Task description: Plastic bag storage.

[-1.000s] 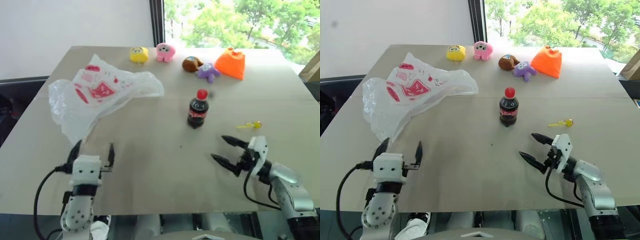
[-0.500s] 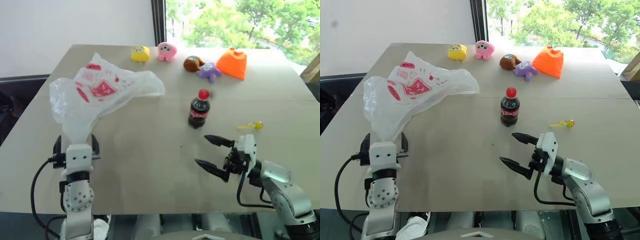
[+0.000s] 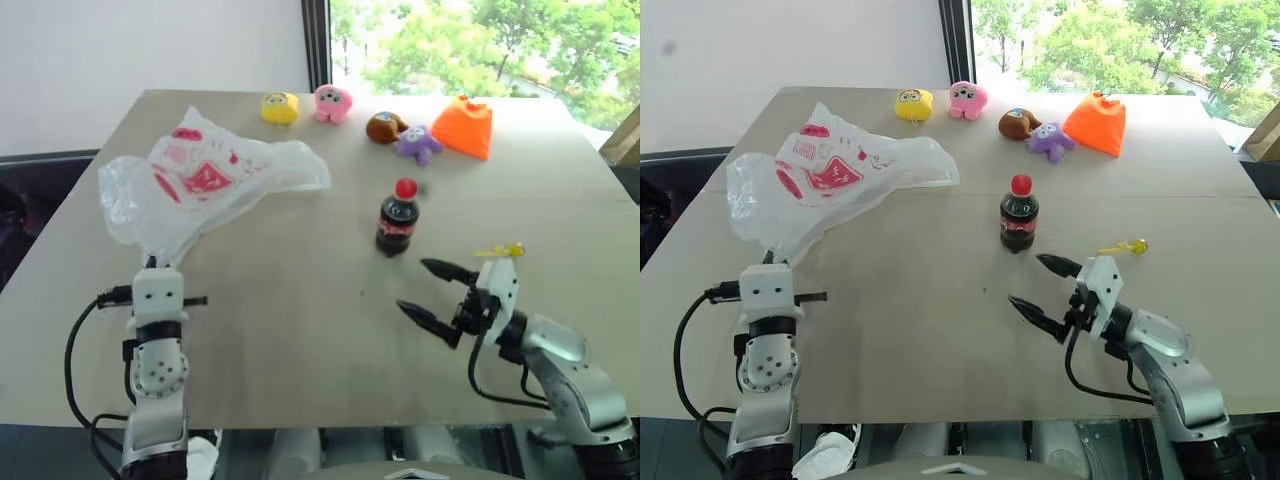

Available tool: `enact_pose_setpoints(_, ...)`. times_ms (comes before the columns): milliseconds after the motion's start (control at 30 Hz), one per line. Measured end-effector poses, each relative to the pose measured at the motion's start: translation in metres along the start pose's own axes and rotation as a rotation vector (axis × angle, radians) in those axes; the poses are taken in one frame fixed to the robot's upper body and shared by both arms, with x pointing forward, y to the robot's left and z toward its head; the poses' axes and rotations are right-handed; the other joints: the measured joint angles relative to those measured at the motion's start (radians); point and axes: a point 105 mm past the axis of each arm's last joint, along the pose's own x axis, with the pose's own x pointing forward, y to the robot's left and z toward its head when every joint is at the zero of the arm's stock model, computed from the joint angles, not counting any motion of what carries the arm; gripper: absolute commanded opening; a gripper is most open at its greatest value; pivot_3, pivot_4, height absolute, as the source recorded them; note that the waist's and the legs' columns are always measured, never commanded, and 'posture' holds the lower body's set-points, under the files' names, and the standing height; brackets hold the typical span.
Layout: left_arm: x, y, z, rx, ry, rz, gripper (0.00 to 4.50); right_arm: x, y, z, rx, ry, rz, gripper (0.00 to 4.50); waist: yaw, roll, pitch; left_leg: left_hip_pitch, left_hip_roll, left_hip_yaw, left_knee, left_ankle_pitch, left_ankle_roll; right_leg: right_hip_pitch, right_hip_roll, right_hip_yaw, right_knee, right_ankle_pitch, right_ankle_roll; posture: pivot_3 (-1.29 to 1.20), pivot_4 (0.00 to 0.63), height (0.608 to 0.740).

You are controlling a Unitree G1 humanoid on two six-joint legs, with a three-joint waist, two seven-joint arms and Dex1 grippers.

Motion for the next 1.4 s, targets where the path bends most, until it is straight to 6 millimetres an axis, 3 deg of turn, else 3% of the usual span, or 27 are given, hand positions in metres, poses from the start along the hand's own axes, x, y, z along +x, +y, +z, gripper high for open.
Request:
enact_pose_setpoints(133, 0.004, -0.006, 0.006, -0.050, -0.008, -0.022, 0.03, 0.014, -0.023, -0.010, 0.013, 0.012, -0.158, 4.50, 0.000, 0.000, 0.000, 0.000, 0.000, 0.001, 0.000, 0.001, -0.001, 0.000, 0.000, 0.000, 0.000, 0.000, 0.000, 0.00, 0.150, 0.740)
enact_pose_setpoints(267, 0.004, -0.028, 0.019, -0.100, -0.041, -0.109, 0.03, 0.046, -0.030, -0.026, 0.044, 0.038, -0.233, 4.50, -0.003, 0.000, 0.000, -0.001, 0.000, 0.004, 0.001, 0.003, -0.004, -0.001, 0.000, 0.001, 0.000, 0.000, 0.000, 0.00, 0.150, 0.740)
enact_pose_setpoints(400, 0.003, -0.027, 0.023, -0.111, -0.042, -0.116, 0.03, 0.071, -0.039, -0.036, 0.056, 0.064, -0.312, 4.50, -0.004, 0.000, 0.000, -0.006, 0.000, 0.006, 0.001, 0.003, -0.006, -0.006, 0.001, 0.002, 0.001, 0.000, 0.000, 0.00, 0.150, 0.740)
enact_pose_setpoints(667, -0.003, -0.027, 0.029, -0.168, -0.031, -0.128, 0.03, 0.092, -0.049, -0.041, 0.049, 0.060, -0.378, 4.50, -0.004, 0.000, 0.000, -0.012, 0.001, 0.006, 0.005, 0.004, -0.006, -0.011, 0.000, 0.000, 0.002, 0.000, 0.000, 0.00, 0.150, 0.740)
enact_pose_setpoints(767, -0.001, -0.027, 0.037, -0.217, -0.036, -0.124, 0.00, 0.093, -0.053, -0.038, 0.044, 0.049, -0.382, 3.21, -0.003, 0.000, 0.000, -0.013, 0.001, 0.006, 0.005, 0.004, -0.006, -0.011, 0.001, 0.000, 0.003, 0.000, 0.000, 0.00, 0.150, 0.740)
enact_pose_setpoints(800, 0.001, -0.027, 0.040, -0.237, -0.038, -0.127, 0.00, 0.092, -0.054, -0.038, 0.040, 0.050, -0.382, 3.04, -0.002, 0.000, 0.000, -0.013, 0.001, 0.005, 0.005, 0.004, -0.006, -0.011, 0.001, -0.001, 0.003, 0.000, 0.000, 0.00, 0.150, 0.740)
enact_pose_setpoints(1000, 0.018, -0.036, 0.072, -0.366, -0.091, -0.187, 0.00, 0.093, -0.056, -0.033, -0.007, 0.069, -0.331, 3.04, -0.005, 0.001, 0.000, -0.014, 0.001, 0.005, 0.009, 0.004, -0.006, -0.011, 0.001, 0.000, 0.003, 0.001, 0.001, 0.00, 0.150, 0.740)
enact_pose_setpoints(1167, 0.027, -0.063, 0.106, -0.459, -0.153, -0.360, 0.00, 0.108, -0.056, -0.011, -0.341, 0.223, -0.110, 3.04, -0.009, 0.003, 0.002, -0.016, 0.001, 0.004, 0.011, 0.004, -0.006, -0.012, 0.002, -0.001, 0.005, 0.001, 0.001, 0.00, 0.150, 0.740)
enact_pose_setpoints(1267, 0.025, -0.068, 0.126, -0.455, -0.216, -0.437, 0.00, 0.127, -0.056, 0.007, -0.550, 0.254, -0.037, 3.04, -0.014, 0.003, 0.002, -0.015, 0.002, 0.003, 0.011, 0.004, -0.006, -0.013, 0.003, 0.000, 0.005, 0.001, 0.001, 0.00, 0.150, 0.740)
enact_pose_setpoints(1400, 0.013, -0.083, 0.145, -0.436, -0.276, -0.571, 0.00, 0.146, -0.059, 0.005, -0.670, 0.315, 0.003, 3.04, -0.015, 0.003, 0.002, -0.017, 0.001, 0.004, 0.011, 0.004, -0.006, -0.013, 0.002, -0.001, 0.003, 0.001, 0.001, 0.00, 0.150, 0.740)
